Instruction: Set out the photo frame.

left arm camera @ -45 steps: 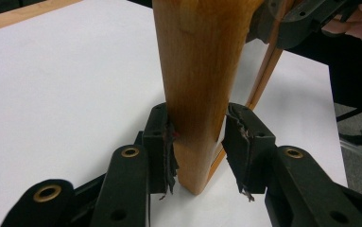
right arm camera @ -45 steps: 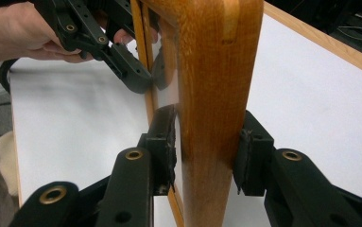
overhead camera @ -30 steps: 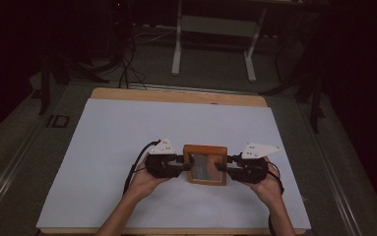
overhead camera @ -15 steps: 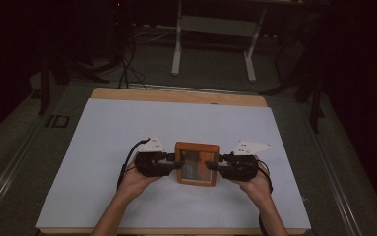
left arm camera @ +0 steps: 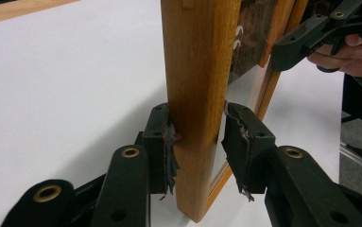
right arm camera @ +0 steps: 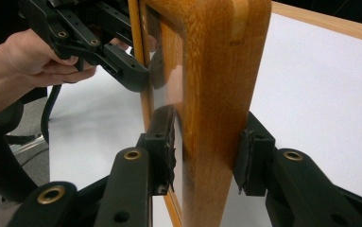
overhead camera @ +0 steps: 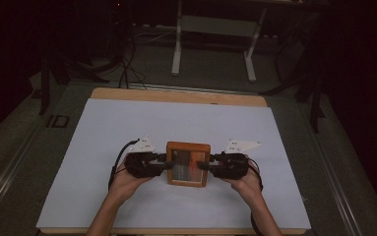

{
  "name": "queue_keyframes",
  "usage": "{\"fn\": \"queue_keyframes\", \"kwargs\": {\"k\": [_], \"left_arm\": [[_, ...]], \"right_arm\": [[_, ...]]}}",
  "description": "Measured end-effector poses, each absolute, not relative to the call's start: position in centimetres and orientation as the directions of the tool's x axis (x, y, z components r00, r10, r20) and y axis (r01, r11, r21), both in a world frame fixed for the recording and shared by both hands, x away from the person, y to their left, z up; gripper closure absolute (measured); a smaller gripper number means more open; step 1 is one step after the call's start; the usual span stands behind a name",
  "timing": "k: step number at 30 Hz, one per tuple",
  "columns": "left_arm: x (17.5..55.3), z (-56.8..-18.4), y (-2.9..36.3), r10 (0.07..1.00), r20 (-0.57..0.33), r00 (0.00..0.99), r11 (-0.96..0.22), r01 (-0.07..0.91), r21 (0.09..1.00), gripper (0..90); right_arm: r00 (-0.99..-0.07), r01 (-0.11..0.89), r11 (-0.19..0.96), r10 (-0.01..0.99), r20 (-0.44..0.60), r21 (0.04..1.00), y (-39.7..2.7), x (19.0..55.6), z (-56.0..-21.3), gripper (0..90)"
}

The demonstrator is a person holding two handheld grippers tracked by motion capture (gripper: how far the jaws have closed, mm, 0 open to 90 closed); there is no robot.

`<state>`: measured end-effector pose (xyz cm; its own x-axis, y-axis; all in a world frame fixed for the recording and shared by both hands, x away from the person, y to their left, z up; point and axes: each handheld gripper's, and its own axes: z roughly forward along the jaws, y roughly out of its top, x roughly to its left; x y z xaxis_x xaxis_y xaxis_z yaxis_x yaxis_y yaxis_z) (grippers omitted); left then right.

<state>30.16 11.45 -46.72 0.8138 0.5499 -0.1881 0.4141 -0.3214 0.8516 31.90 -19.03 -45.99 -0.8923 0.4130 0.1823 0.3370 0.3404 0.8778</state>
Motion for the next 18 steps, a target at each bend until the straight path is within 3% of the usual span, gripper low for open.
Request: {"fn": "queue_keyframes", "kwargs": {"k": [18], "left_arm": [[30.4,-47.4,12.6,0.606,-0.188,0.773,-0.319,0.453,0.832,63.8]], "right_arm": [[-0.892,0.366,0.335,0.392,0.225,0.868,-17.4,33.6,-47.5,61.6]]}}
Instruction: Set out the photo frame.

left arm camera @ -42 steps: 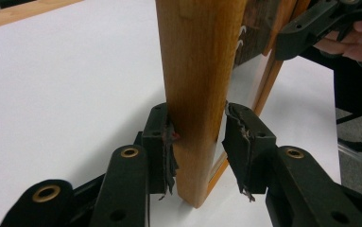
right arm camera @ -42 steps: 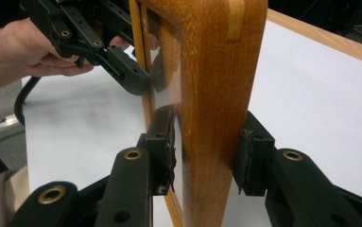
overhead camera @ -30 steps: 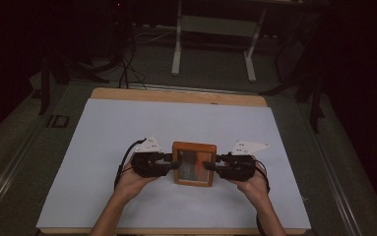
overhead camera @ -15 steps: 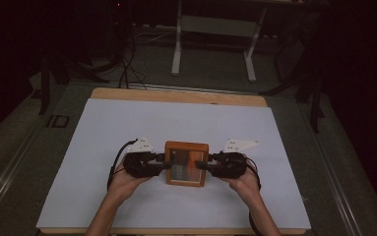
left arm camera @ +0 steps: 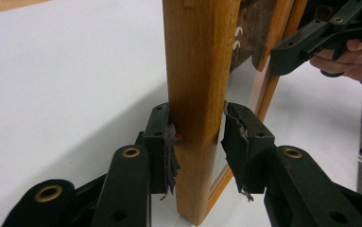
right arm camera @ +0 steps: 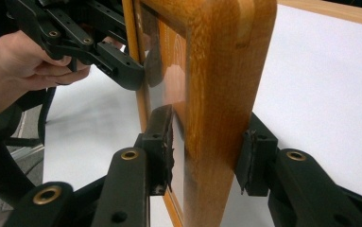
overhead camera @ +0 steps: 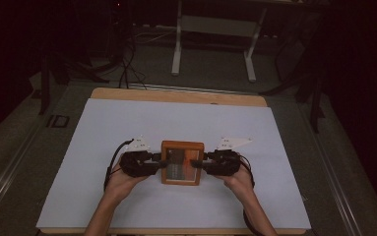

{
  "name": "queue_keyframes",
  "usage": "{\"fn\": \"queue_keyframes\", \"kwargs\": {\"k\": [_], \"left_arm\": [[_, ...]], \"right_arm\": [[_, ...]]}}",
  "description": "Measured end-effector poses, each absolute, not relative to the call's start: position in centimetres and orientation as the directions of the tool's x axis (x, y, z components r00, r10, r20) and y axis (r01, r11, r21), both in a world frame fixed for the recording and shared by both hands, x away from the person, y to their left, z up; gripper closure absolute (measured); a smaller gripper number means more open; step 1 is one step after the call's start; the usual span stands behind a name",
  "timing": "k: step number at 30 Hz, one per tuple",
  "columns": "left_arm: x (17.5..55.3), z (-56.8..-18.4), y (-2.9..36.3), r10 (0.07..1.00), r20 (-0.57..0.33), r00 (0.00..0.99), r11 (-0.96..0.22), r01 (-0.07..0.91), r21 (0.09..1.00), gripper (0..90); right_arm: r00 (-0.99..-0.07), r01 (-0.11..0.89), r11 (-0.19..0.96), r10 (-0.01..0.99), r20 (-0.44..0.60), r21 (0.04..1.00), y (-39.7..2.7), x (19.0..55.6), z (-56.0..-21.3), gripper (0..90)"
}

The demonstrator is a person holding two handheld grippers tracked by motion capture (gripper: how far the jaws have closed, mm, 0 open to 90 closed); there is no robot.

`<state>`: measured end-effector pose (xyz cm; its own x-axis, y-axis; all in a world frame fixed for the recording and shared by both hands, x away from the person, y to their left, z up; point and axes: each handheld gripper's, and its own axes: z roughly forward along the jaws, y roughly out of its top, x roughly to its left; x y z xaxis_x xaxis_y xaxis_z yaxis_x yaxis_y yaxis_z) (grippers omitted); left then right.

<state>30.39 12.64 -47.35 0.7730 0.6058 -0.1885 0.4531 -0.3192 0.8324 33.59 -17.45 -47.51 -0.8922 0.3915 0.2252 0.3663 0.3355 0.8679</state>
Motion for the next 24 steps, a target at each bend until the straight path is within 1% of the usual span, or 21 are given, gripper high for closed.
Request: {"fn": "queue_keyframes", "kwargs": {"k": [12,15,17,18,24], "left_arm": [[30.7,-47.7,12.6,0.632,-0.198,0.749,-0.288,0.464,0.838,63.9],[30.7,-47.7,12.2,0.659,-0.17,0.732,-0.295,0.459,0.838,63.1],[30.7,-47.8,12.2,0.672,-0.157,0.724,-0.298,0.459,0.837,65.0],[30.9,-47.9,12.2,0.691,-0.157,0.705,-0.294,0.473,0.831,65.0],[30.9,-48.0,12.3,0.686,-0.167,0.708,-0.287,0.475,0.832,66.0]], "right_arm": [[-0.887,0.392,0.322,0.379,0.262,0.862,-17.5,34.7,-48.1,61.4],[-0.885,0.398,0.317,0.38,0.269,0.861,-17.5,35.1,-48.3,61.4],[-0.883,0.403,0.317,0.381,0.274,0.859,-17.6,35.2,-48.3,61.6],[-0.88,0.407,0.319,0.388,0.274,0.856,-17.6,35.3,-48.3,61.8],[-0.879,0.412,0.326,0.388,0.277,0.851,-17.7,35.7,-48.5,62.1]]}}
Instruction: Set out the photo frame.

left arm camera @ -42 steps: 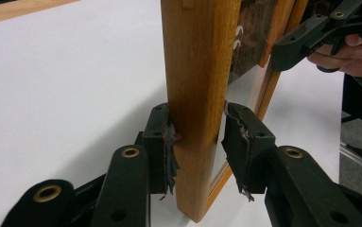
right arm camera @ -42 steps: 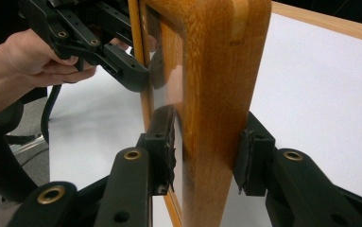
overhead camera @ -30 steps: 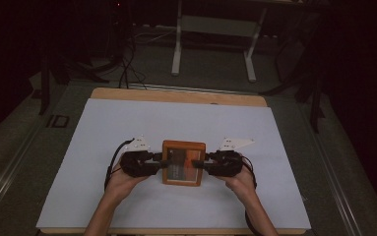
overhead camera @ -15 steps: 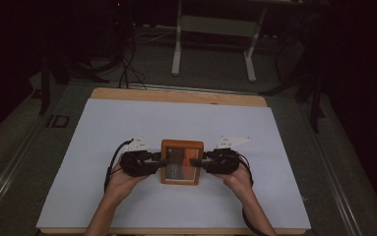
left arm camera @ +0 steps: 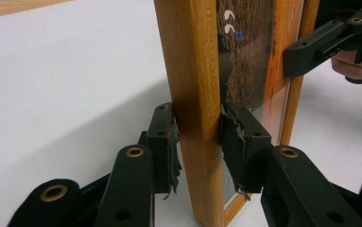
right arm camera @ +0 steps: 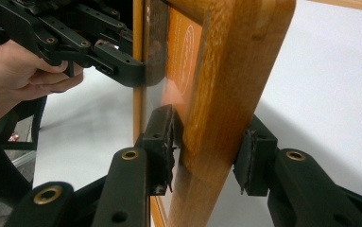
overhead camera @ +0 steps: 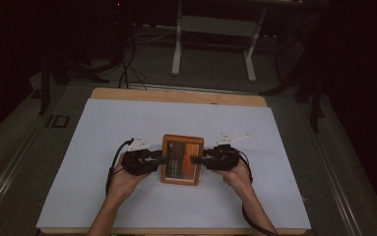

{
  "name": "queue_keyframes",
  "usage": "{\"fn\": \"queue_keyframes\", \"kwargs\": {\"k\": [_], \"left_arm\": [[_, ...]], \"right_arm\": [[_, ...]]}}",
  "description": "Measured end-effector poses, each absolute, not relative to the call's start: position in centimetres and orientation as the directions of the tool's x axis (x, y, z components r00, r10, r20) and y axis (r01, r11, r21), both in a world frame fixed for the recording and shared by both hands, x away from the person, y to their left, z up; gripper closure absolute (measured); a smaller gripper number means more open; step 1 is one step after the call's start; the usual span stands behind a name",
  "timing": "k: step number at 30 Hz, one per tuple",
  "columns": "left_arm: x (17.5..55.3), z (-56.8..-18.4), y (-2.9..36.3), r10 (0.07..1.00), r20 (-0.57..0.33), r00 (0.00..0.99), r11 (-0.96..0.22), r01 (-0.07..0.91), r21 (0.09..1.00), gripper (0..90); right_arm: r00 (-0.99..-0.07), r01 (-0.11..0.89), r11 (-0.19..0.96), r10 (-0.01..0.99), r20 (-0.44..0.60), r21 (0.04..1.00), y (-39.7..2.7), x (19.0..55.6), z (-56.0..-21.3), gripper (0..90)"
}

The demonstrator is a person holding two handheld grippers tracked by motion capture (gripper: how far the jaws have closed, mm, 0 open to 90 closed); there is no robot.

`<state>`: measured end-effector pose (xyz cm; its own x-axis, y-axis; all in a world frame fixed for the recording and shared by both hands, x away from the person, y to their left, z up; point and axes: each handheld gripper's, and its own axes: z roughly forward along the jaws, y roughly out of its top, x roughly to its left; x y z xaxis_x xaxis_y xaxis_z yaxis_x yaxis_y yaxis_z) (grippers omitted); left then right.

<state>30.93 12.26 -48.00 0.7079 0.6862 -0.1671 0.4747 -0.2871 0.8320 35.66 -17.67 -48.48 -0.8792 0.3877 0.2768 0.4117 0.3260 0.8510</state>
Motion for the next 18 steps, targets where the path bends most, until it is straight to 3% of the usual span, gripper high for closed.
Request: {"fn": "queue_keyframes", "kwargs": {"k": [18], "left_arm": [[30.95,-48.04,12.33,0.674,-0.198,0.712,-0.274,0.49,0.828,65.9]], "right_arm": [[-0.883,0.421,0.326,0.361,0.301,0.846,-17.87,36.52,-48.63,60.8]]}}
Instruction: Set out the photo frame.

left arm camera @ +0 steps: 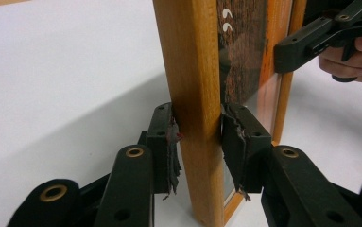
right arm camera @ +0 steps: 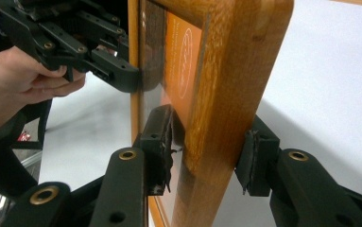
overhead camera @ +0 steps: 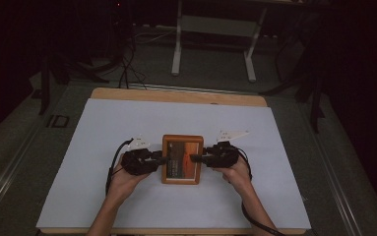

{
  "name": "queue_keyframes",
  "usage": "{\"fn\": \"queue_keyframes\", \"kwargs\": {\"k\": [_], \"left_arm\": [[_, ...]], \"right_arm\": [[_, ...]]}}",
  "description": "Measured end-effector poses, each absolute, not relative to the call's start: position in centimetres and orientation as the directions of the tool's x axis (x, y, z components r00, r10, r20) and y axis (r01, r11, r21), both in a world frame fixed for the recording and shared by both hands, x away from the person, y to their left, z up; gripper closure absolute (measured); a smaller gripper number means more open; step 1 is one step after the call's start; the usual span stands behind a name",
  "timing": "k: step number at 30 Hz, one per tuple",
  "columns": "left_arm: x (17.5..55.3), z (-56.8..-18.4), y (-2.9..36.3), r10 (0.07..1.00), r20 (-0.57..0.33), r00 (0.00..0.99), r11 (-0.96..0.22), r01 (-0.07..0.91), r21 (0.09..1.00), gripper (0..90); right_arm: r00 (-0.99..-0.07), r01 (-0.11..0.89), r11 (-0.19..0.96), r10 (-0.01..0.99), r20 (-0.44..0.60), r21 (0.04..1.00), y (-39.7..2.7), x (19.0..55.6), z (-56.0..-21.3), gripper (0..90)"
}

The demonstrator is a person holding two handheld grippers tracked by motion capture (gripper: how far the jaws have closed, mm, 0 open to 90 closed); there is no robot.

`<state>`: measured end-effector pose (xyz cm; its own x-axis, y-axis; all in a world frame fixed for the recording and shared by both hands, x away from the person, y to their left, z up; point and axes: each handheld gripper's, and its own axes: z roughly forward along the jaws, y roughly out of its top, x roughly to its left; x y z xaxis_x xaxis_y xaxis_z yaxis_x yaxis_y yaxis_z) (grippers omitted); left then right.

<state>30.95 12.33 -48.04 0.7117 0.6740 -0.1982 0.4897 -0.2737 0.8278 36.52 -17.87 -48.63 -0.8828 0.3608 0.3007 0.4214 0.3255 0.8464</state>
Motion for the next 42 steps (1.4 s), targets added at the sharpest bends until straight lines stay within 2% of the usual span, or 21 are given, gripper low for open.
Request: {"fn": "queue_keyframes", "kwargs": {"k": [3,4,5,8,11,13,16,26,28,31,35,42], "left_arm": [[31.0,-48.0,12.3,0.669,-0.196,0.717,-0.28,0.487,0.827,61.9],[31.0,-48.0,12.4,0.662,-0.199,0.723,-0.279,0.484,0.829,60.2],[31.0,-48.0,12.4,0.662,-0.199,0.723,-0.279,0.484,0.829,59.3],[31.0,-48.0,12.6,0.662,-0.204,0.721,-0.274,0.486,0.83,58.5],[31.0,-48.0,12.6,0.654,-0.213,0.726,-0.278,0.493,0.824,58.6],[31.0,-48.1,12.4,0.655,-0.207,0.726,-0.289,0.494,0.82,60.3],[31.1,-48.2,12.2,0.656,-0.21,0.725,-0.303,0.508,0.806,61.8],[31.2,-48.4,12.0,0.651,-0.205,0.731,-0.328,0.515,0.792,63.0],[31.2,-48.4,12.1,0.651,-0.208,0.73,-0.323,0.514,0.795,58.7],[31.3,-48.3,12.4,0.656,-0.214,0.723,-0.308,0.516,0.799,54.7],[31.5,-48.0,13.7,0.652,-0.256,0.714,-0.261,0.528,0.808,50.7],[31.4,-47.3,15.3,0.681,-0.247,0.689,-0.229,0.521,0.822,46.2]], "right_arm": [[-0.883,0.414,0.334,0.371,0.286,0.847,-17.7,36.4,-48.6,58.4],[-0.881,0.415,0.336,0.382,0.28,0.846,-17.6,36.4,-48.6,53.0],[-0.881,0.415,0.336,0.382,0.28,0.846,-17.6,36.4,-48.6,53.0],[-0.877,0.419,0.324,0.385,0.286,0.848,-17.8,36.2,-48.6,48.0],[-0.876,0.419,0.327,0.391,0.283,0.847,-18.2,35.9,-48.7,47.4],[-0.876,0.417,0.335,0.396,0.275,0.845,-18.5,35.7,-48.8,50.8],[-0.873,0.419,0.335,0.403,0.273,0.844,-19.0,35.6,-48.9,64.7],[-0.88,0.397,0.357,0.41,0.24,0.845,-18.7,35.5,-48.6,65.3],[-0.878,0.4,0.357,0.413,0.242,0.844,-18.7,35.4,-48.6,64.5],[-0.875,0.41,0.349,0.412,0.255,0.842,-18.9,35.2,-48.5,51.4],[-0.87,0.41,0.355,0.43,0.243,0.84,-19.9,34.5,-48.1,46.3],[-0.839,0.431,0.341,0.492,0.233,0.835,-22.8,33.4,-47.9,42.3]]}}
